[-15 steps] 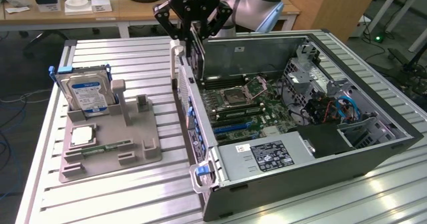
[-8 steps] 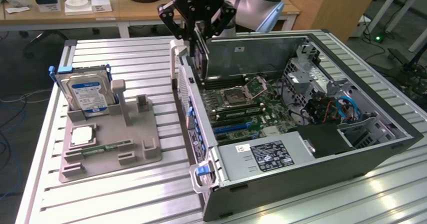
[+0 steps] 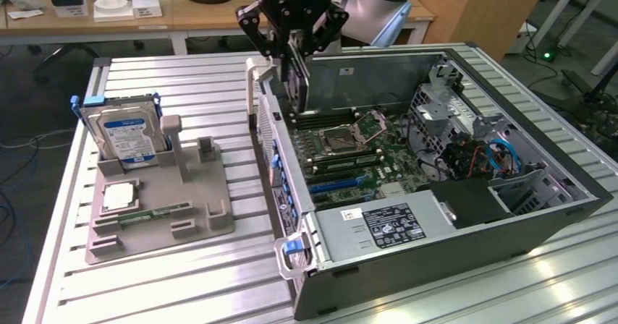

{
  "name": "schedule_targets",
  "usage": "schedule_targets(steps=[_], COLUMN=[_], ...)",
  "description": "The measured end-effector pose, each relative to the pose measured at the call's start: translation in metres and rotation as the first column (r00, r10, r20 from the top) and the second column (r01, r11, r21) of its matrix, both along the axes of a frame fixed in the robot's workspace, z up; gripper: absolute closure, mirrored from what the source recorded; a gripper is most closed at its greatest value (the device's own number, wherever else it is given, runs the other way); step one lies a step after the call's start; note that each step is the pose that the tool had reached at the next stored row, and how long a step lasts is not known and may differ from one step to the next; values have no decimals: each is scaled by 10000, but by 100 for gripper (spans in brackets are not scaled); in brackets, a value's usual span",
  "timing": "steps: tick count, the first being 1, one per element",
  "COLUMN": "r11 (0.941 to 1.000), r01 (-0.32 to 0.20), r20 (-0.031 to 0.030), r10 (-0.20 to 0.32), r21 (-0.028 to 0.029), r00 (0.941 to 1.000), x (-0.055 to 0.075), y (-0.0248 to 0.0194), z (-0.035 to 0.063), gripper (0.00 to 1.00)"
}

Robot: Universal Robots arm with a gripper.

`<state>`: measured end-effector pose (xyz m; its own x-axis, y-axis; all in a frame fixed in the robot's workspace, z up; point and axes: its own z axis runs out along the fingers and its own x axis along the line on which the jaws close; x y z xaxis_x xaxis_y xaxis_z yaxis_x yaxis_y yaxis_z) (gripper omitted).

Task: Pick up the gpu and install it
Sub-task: 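Pick up the gpu and move the gpu toward the slot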

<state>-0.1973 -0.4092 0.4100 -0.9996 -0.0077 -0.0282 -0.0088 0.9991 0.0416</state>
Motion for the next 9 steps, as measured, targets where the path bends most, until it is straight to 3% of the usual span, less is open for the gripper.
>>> schedule_targets(steps=[9], r11=[10000], r01=[0], r20=[1], r10=[0], r21=[0], r00=[10000], x=[96], y=[0], z=[0], gripper=[72])
